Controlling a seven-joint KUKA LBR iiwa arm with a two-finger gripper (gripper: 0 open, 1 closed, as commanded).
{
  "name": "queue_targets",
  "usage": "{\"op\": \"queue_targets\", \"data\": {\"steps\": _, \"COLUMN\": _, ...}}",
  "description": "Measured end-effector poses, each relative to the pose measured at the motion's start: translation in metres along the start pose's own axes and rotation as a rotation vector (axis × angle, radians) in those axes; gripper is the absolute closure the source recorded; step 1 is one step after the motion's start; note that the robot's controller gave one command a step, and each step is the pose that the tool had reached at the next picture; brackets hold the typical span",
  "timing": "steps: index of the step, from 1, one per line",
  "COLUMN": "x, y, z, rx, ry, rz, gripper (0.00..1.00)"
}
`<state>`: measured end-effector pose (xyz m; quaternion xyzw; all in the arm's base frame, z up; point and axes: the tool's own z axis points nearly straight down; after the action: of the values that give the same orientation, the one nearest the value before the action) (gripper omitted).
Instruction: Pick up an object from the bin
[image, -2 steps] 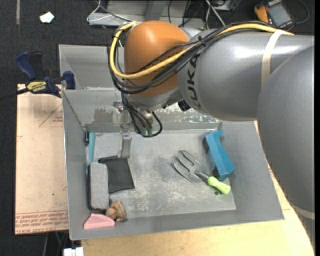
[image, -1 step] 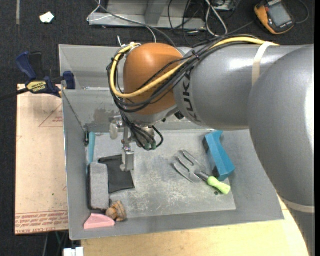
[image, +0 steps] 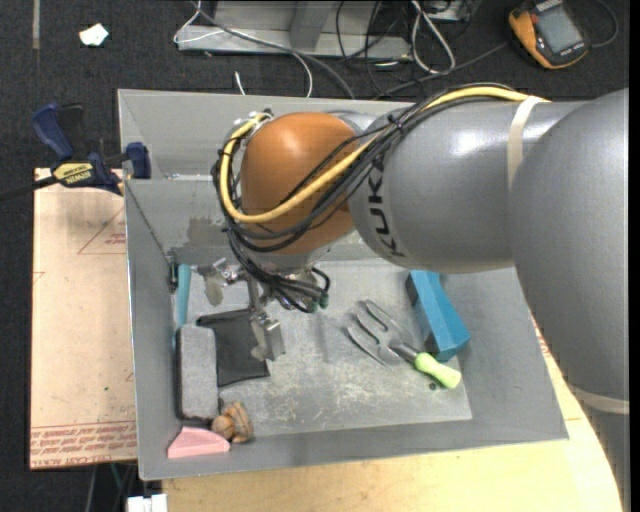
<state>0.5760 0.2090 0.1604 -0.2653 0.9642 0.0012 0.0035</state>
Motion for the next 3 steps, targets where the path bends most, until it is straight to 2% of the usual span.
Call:
{"op": "queue_targets", "data": {"steps": 1, "x": 0.021, "y": 0.009, "z": 0.031, "rx": 0.0, "ry": 0.003, "rz": -0.158, "gripper": 0.0}}
{"op": "queue_targets", "data": {"steps": 2, "x": 0.029, "y": 0.002, "z": 0.08, "rx": 0.001, "ry": -0.004, "rz": -0.54, "gripper": 0.0}}
{"op": "queue_targets", "data": {"steps": 3, "x": 0.029, "y": 0.008, "z": 0.092, "rx": 0.004, "ry": -0.011, "rz": -0.691, "gripper": 1.0}}
